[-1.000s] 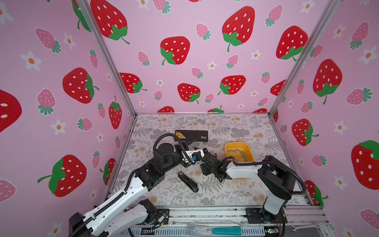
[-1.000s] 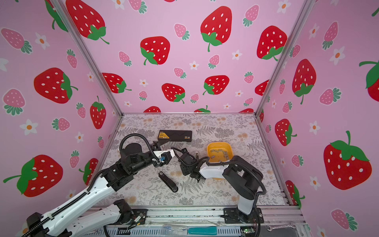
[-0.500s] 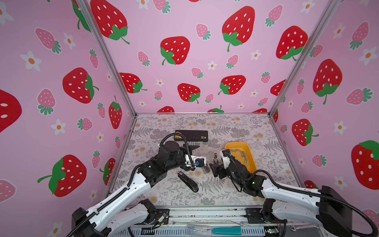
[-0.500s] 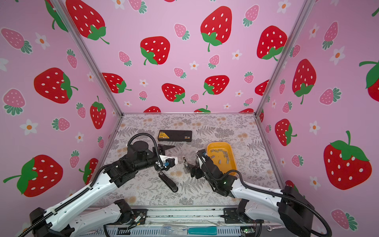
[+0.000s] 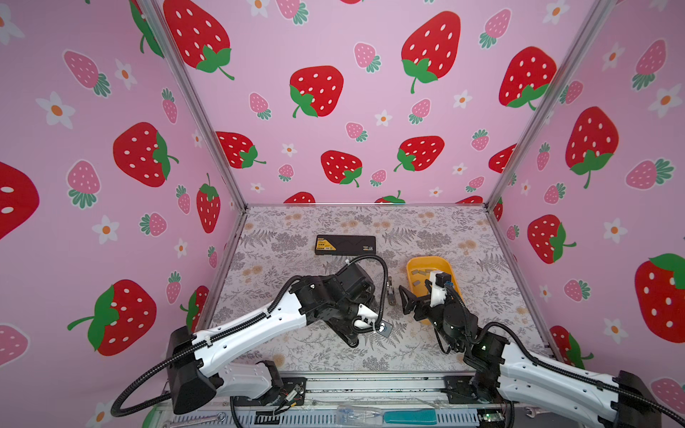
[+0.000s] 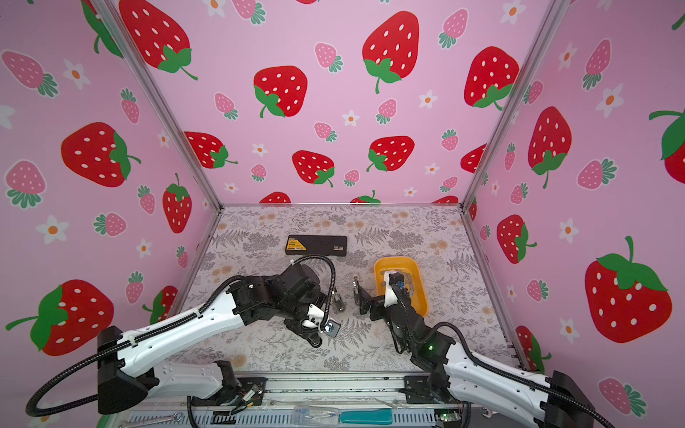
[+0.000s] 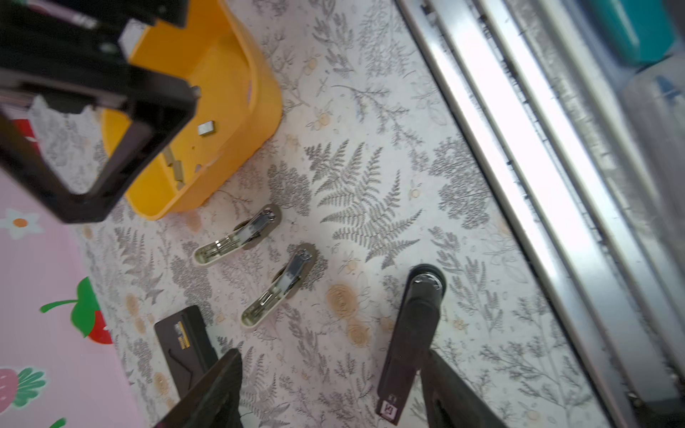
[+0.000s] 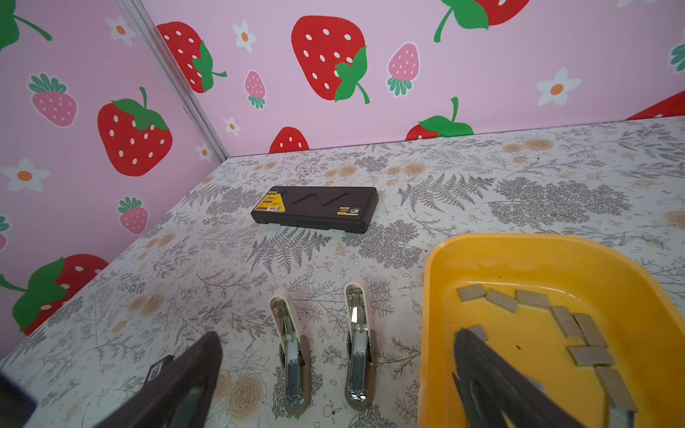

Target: Load the staples into the stapler

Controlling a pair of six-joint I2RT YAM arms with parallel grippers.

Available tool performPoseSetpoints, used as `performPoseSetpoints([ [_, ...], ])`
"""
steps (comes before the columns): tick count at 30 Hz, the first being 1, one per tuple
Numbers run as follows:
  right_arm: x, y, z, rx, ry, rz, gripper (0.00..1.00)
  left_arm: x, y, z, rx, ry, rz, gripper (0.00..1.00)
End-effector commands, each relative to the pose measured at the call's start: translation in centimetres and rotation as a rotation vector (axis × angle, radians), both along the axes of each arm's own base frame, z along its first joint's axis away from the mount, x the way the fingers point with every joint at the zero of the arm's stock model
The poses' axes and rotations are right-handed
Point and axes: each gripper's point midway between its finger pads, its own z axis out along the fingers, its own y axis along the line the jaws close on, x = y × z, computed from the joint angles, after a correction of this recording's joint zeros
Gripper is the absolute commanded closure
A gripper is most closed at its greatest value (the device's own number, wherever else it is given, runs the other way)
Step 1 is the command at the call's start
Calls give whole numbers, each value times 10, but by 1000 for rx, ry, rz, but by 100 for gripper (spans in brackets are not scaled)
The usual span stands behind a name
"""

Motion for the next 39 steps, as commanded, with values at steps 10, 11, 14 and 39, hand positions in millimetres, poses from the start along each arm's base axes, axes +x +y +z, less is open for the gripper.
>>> performPoseSetpoints([
  [10, 0, -24, -2, 12, -42, -75, 1, -6, 26, -76, 319, 132, 6, 24],
  [11, 0, -25, -3, 10, -44, -79, 1, -7, 26, -81, 346, 151, 9, 25],
  [14, 0, -27, -2, 8, -48, -85, 1, -5, 28, -97, 429, 191, 15, 30],
  [39, 0, -29, -3, 5, -44, -85, 1, 1, 33, -128, 544, 172, -14, 48],
])
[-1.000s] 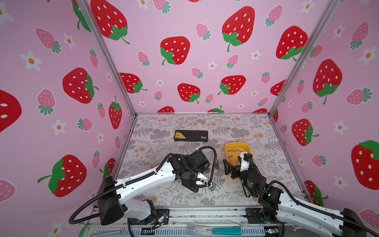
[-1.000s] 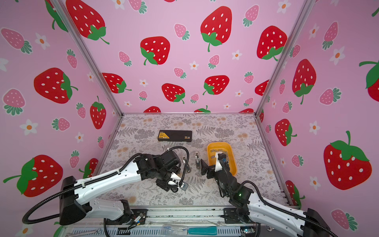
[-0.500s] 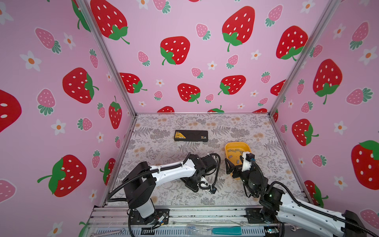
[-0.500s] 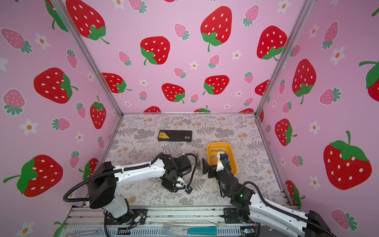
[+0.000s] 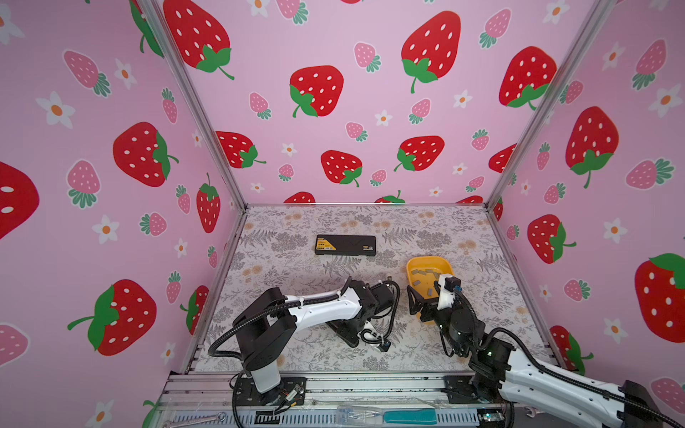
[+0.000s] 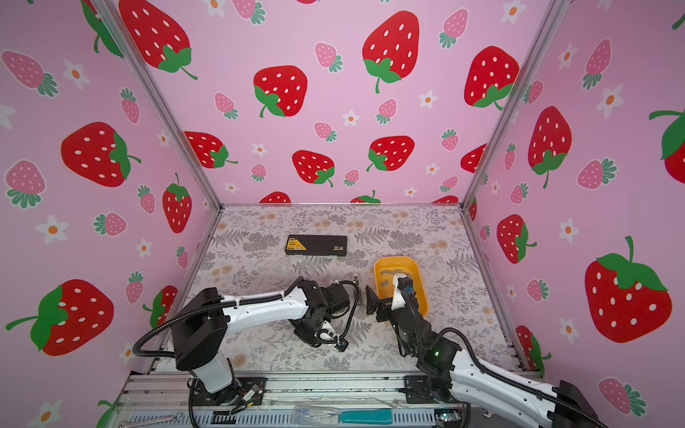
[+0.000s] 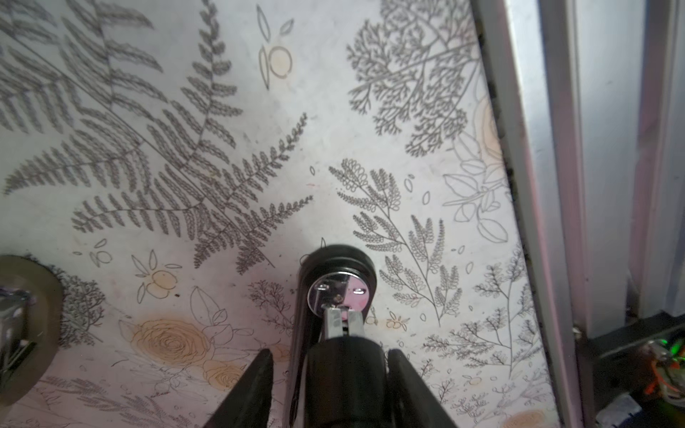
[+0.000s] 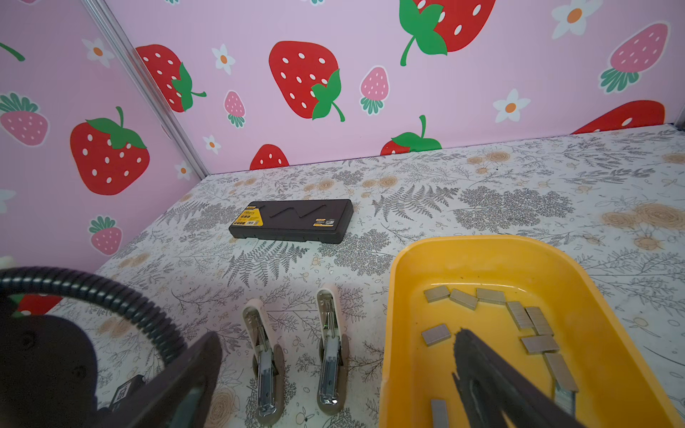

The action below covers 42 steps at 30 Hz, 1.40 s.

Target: Load the staples into the stapler

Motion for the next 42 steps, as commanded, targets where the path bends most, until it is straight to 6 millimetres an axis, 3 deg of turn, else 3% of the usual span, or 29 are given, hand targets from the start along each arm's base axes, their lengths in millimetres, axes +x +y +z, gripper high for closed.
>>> performPoseSetpoints([
  [1, 1, -5, -3, -1, -2, -20, 1, 0, -1, 8, 2, -2, -33, 48],
  [8, -1, -8, -2, 5, -1, -21, 1, 1, 3, 4, 31, -2, -33, 50],
  [15, -3, -14, 2, 25, -12, -26, 1, 1, 3, 1, 43, 5, -32, 58],
  [20, -3, -16, 2, 37, -15, -32, 1, 2, 0, 7, 25, -3, -31, 77],
  [23, -3, -17, 3, 37, -19, -31, 1, 7, -2, 16, 6, -24, -8, 100],
  [34, -6, -24, 8, 62, -39, -36, 1, 28, -22, 80, -183, -151, 138, 100],
  [37, -8, -22, 12, 70, -45, -18, 1, 36, -33, 111, -316, -194, 189, 100],
  [42, -15, -10, 18, 94, -57, 61, 1, 71, -41, 151, -534, -438, 302, 100],
])
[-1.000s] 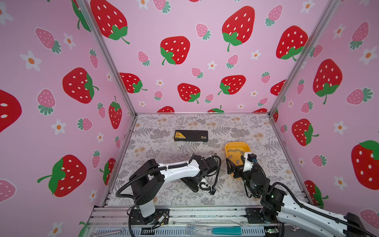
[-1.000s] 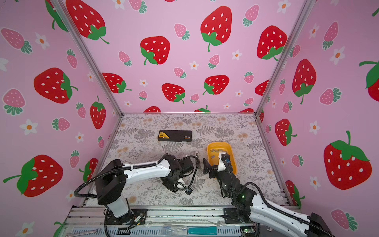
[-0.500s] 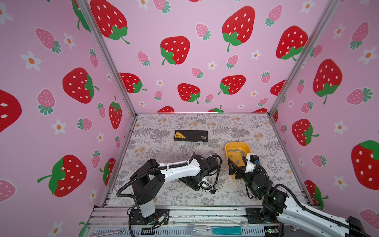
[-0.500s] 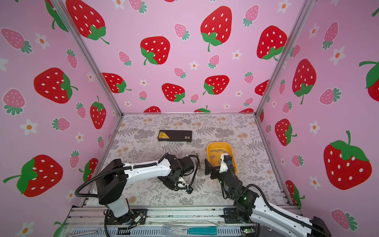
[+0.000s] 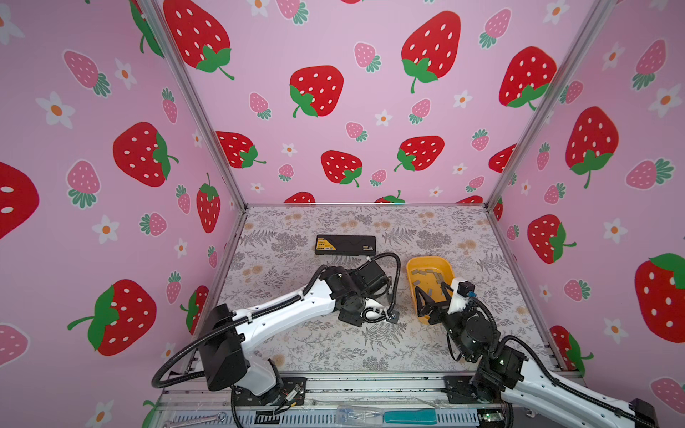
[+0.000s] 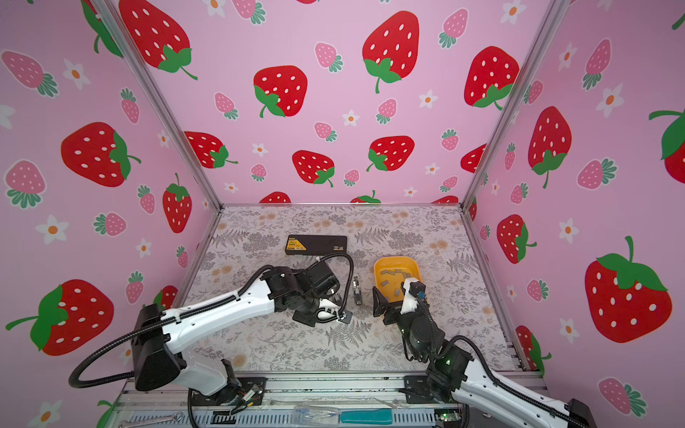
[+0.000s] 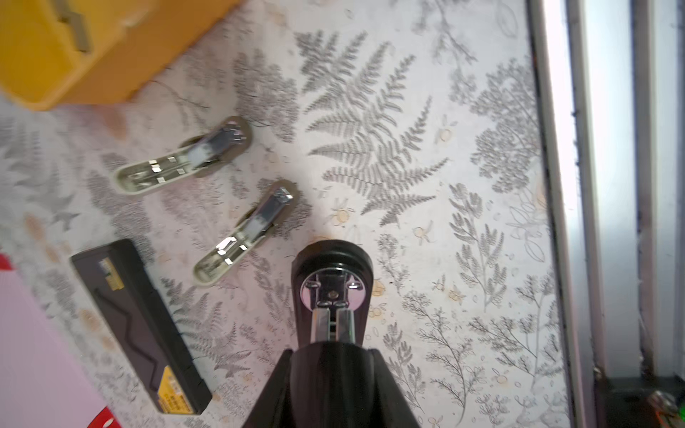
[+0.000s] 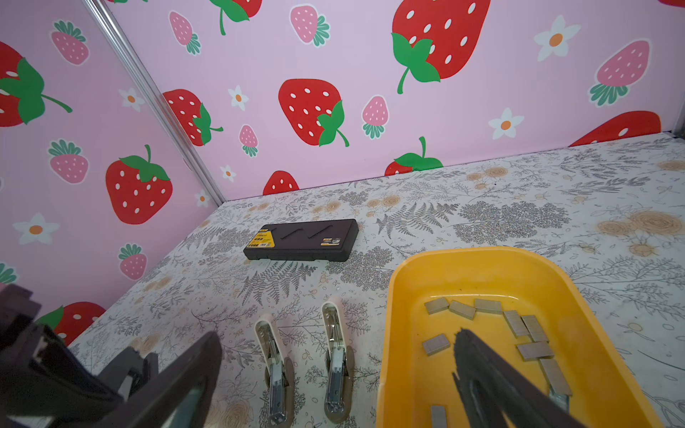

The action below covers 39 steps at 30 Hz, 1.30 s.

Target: Load the staples into the stapler

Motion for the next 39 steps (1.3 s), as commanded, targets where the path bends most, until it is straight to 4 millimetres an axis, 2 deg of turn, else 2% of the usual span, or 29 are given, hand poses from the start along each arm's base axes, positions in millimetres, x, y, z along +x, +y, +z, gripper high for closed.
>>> performPoseSetpoints([
  [1, -7, 13, 7, 19, -24, 88, 1, 30, -11, 37, -169, -193, 110, 100],
  [4, -20, 39, 15, 38, -51, 244, 5, 32, -18, 46, -196, -223, 132, 100],
  [6, -24, 54, 15, 42, -40, 307, 13, 31, -22, 49, -191, -225, 144, 100],
  [9, -25, 69, 10, 27, -15, 351, 25, 31, -23, 47, -182, -224, 148, 100],
  [12, -26, 82, 5, 20, 13, 388, 29, 28, -26, 46, -190, -231, 135, 100],
  [17, -30, 93, 4, 46, 33, 440, 30, 26, -30, 54, -237, -238, 136, 100],
  [23, -37, 102, 6, 69, 37, 500, 32, 21, -31, 52, -235, -267, 105, 100],
  [31, -33, 106, -2, 57, 70, 483, 33, 13, -37, 51, -247, -271, 71, 100],
  [37, -30, 112, -6, 57, 99, 484, 36, 9, -41, 59, -283, -277, 65, 100],
  [39, -25, 115, -18, 38, 134, 464, 37, 7, -41, 61, -295, -284, 53, 100],
])
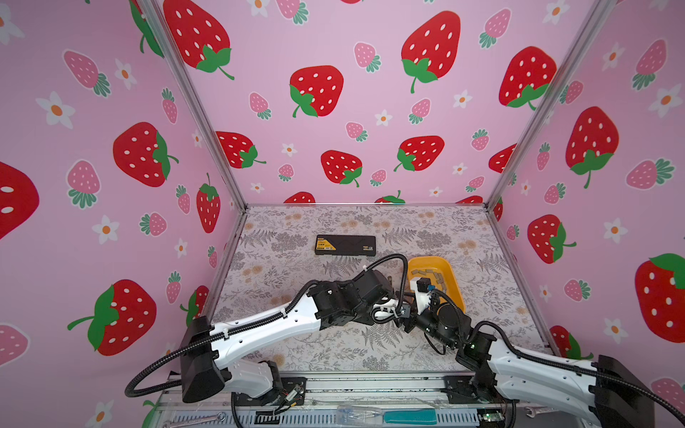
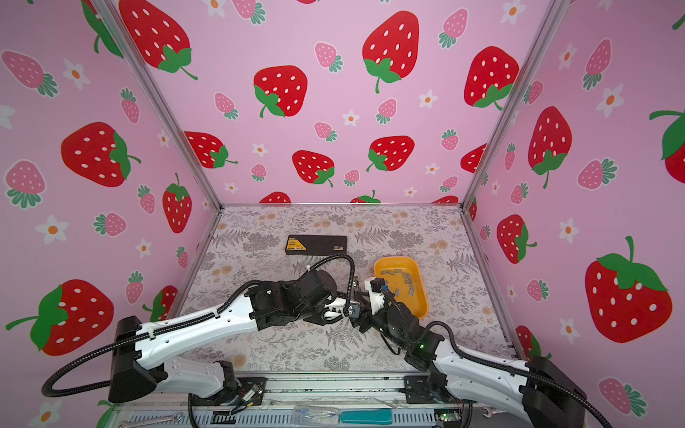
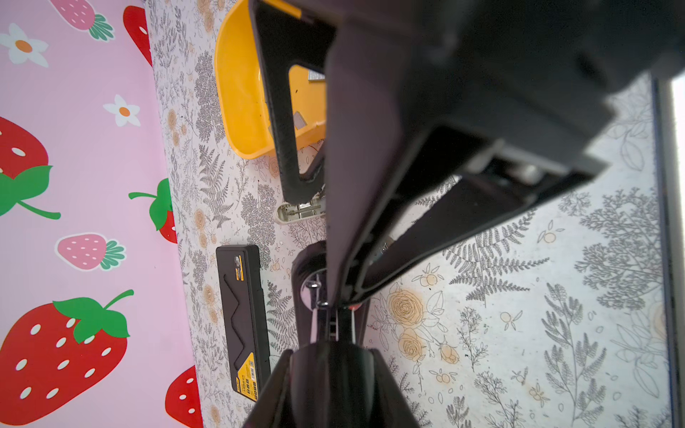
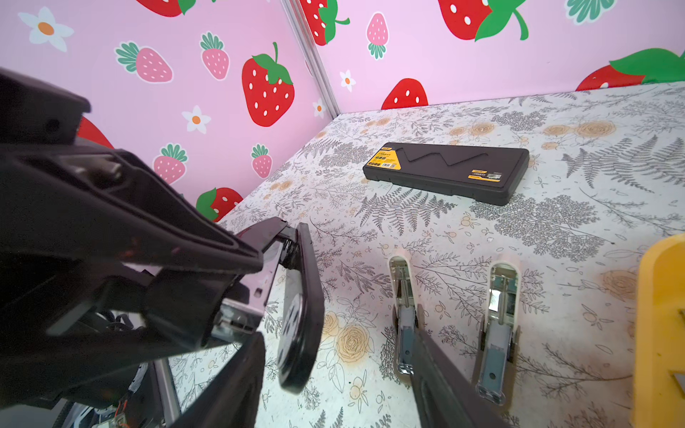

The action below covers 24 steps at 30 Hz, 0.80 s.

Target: Load the staples into the stapler

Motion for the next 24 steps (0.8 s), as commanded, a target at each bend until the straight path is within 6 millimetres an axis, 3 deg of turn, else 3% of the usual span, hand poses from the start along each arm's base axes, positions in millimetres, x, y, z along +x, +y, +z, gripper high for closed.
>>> performPoseSetpoints([
  [1, 5, 6, 11, 44, 19, -19, 39, 1, -5, 28, -85, -80, -21, 100],
  [7, 12, 2, 3, 58, 69, -78, 52, -12, -5, 35, -140, -111, -95, 100],
  [12, 7, 5, 4, 103, 94, -45, 58, -21, -6, 41, -180, -121, -142, 100],
  [21, 2, 15, 1, 139, 134, 4, 69, -30, -10, 31, -156, -119, -198, 100],
  [24, 3, 18, -3, 132, 145, -1, 77, -32, -10, 30, -151, -118, -206, 100],
])
